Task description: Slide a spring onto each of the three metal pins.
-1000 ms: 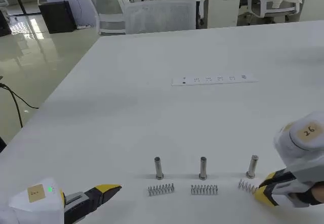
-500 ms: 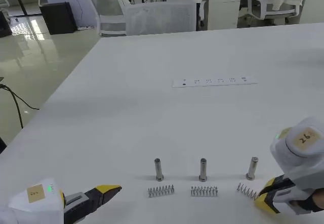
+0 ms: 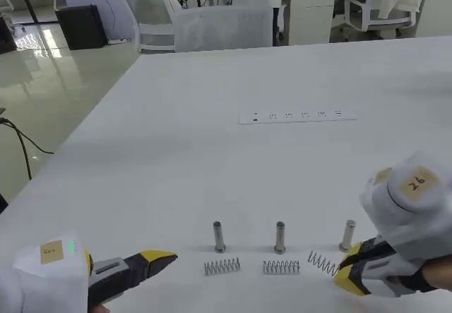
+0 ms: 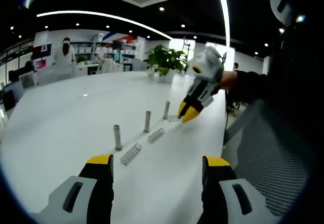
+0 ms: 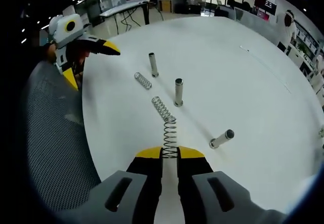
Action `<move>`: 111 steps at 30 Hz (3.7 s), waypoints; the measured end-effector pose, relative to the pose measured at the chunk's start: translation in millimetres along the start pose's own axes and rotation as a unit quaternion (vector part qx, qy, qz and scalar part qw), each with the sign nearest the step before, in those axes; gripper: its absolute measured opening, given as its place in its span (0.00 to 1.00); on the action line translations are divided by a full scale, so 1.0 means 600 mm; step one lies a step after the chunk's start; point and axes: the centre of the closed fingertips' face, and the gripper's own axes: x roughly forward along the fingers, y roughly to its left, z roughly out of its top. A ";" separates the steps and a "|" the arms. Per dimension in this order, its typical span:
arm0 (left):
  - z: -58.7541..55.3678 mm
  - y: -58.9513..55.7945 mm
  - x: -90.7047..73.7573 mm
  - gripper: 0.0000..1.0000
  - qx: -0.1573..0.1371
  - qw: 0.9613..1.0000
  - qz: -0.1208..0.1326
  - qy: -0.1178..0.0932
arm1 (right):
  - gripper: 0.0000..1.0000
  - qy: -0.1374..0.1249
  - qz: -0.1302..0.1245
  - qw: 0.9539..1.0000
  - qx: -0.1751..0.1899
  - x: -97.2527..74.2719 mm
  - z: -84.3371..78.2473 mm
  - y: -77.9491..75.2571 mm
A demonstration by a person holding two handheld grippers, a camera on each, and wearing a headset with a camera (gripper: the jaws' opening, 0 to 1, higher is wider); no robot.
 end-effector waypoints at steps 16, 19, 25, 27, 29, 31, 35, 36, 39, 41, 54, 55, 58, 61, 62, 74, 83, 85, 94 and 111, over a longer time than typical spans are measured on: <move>0.090 -0.031 0.024 0.63 0.058 0.996 -0.062 -0.003 | 0.08 -0.014 0.011 0.999 -0.037 -0.010 0.040 0.023; 0.099 -0.033 0.026 0.62 0.062 0.996 -0.067 -0.002 | 0.08 -0.018 0.012 0.999 -0.044 -0.013 0.050 0.029; 0.104 -0.038 0.040 0.57 0.058 0.996 -0.065 -0.013 | 0.08 -0.024 0.019 0.998 -0.055 -0.016 0.062 0.043; 0.101 -0.043 0.048 0.56 0.055 0.996 -0.066 -0.015 | 0.08 -0.024 0.022 0.998 -0.058 -0.016 0.064 0.048; 0.098 -0.049 0.059 0.53 0.052 0.996 -0.068 -0.015 | 0.08 -0.025 0.024 0.997 -0.063 -0.016 0.065 0.051; 0.093 -0.056 0.068 0.50 0.056 0.996 -0.074 -0.011 | 0.08 -0.026 0.026 0.997 -0.067 -0.017 0.066 0.055; 0.083 -0.060 0.076 0.46 0.058 0.995 -0.080 -0.006 | 0.08 -0.028 0.035 0.996 -0.074 -0.018 0.072 0.065; 0.082 -0.059 0.077 0.46 0.058 0.995 -0.080 -0.007 | 0.08 -0.029 0.037 0.996 -0.075 -0.017 0.073 0.068; 0.076 -0.057 0.080 0.42 0.052 0.996 -0.078 -0.009 | 0.08 -0.027 0.046 0.995 -0.083 -0.016 0.074 0.077; 0.071 -0.059 0.082 0.38 0.050 0.995 -0.081 -0.008 | 0.08 -0.027 0.051 0.994 -0.088 -0.015 0.075 0.082; 0.036 -0.084 0.091 0.29 0.075 0.990 -0.114 0.021 | 0.08 -0.013 0.103 0.984 -0.142 -0.008 0.063 0.126; 0.036 -0.085 0.091 0.29 0.076 0.990 -0.116 0.022 | 0.08 -0.012 0.108 0.983 -0.147 -0.008 0.061 0.131; 0.034 -0.092 0.091 0.26 0.082 0.988 -0.125 0.023 | 0.08 -0.007 0.119 0.980 -0.160 -0.006 0.057 0.140; 0.027 -0.102 0.090 0.22 0.087 0.986 -0.139 0.031 | 0.08 -0.005 0.128 0.976 -0.177 -0.006 0.054 0.150; 0.024 -0.105 0.090 0.21 0.089 0.985 -0.143 0.034 | 0.08 -0.005 0.129 0.975 -0.179 -0.006 0.054 0.151; 0.003 -0.124 0.088 0.05 0.121 0.976 -0.170 0.056 | 0.08 0.002 0.148 0.966 -0.214 -0.008 0.043 0.169; 0.006 -0.124 0.088 0.03 0.129 0.976 -0.169 0.052 | 0.08 -0.019 0.145 0.966 -0.214 -0.020 0.055 0.163; 0.004 -0.122 0.088 0.03 0.132 0.975 -0.168 0.055 | 0.08 -0.030 0.148 0.967 -0.207 -0.025 0.062 0.164; 0.001 -0.117 0.088 0.03 0.143 0.975 -0.159 0.059 | 0.07 -0.059 0.152 0.968 -0.192 -0.035 0.083 0.169; 0.003 -0.114 0.090 0.03 0.148 0.975 -0.154 0.055 | 0.13 -0.068 0.145 0.976 -0.150 -0.031 0.082 0.152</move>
